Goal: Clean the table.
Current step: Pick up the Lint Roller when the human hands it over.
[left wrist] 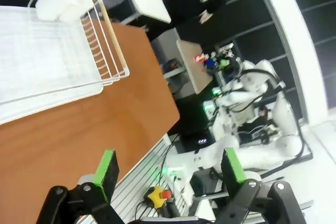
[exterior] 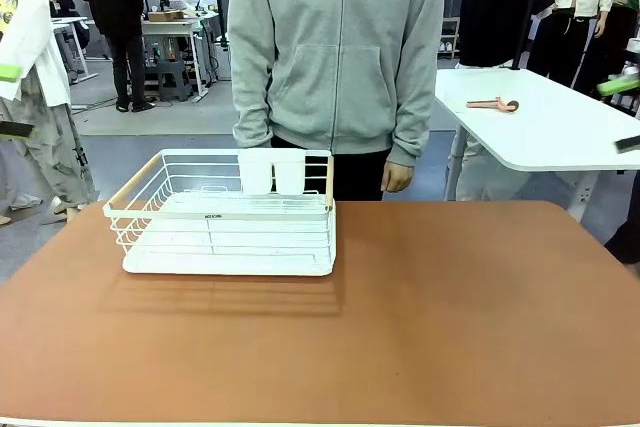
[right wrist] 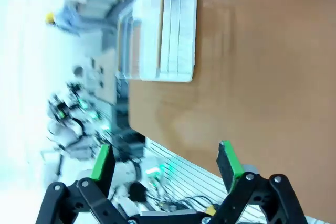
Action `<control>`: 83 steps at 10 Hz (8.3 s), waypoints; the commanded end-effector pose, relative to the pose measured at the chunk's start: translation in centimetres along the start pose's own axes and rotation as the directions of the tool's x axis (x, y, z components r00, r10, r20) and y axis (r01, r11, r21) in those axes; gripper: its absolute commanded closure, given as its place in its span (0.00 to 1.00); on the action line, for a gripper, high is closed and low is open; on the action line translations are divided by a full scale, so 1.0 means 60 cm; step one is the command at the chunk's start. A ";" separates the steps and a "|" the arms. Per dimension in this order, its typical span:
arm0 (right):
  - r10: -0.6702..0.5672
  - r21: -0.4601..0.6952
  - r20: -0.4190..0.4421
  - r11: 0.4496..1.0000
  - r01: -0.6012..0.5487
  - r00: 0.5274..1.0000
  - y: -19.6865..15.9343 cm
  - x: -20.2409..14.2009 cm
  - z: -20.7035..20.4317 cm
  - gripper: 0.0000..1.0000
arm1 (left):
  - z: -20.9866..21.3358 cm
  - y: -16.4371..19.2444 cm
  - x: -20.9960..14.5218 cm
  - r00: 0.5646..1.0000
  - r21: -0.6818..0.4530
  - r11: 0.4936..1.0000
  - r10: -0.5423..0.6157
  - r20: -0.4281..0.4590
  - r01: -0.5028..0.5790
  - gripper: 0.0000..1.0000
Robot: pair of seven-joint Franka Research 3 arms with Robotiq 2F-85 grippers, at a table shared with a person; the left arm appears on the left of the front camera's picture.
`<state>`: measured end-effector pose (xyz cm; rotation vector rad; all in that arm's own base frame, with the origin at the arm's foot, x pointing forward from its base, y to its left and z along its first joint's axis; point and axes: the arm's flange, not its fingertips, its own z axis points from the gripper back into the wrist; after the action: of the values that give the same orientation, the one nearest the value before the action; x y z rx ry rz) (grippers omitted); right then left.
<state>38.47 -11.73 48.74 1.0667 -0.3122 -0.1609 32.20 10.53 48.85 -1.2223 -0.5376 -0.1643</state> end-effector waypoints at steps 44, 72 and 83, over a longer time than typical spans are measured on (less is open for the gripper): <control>-0.155 0.133 0.043 0.980 0.148 0.987 -0.118 0.012 0.102 0.00 | 0.072 0.034 0.018 0.997 -0.065 0.996 0.066 0.036 -0.064 0.00; -0.311 0.008 0.313 0.946 0.325 0.897 0.016 -0.045 -0.159 0.00 | 0.072 0.034 0.018 0.997 -0.065 0.996 0.066 0.036 -0.064 0.00; -0.269 -0.002 0.426 0.954 0.299 0.864 0.016 -0.042 -0.205 0.00 | 0.072 0.034 0.018 0.997 -0.065 0.996 0.066 0.036 -0.064 0.00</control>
<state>40.18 -1.23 44.58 1.0013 -0.5003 -0.6732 32.85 15.41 48.41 -1.2813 -0.5077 -0.0933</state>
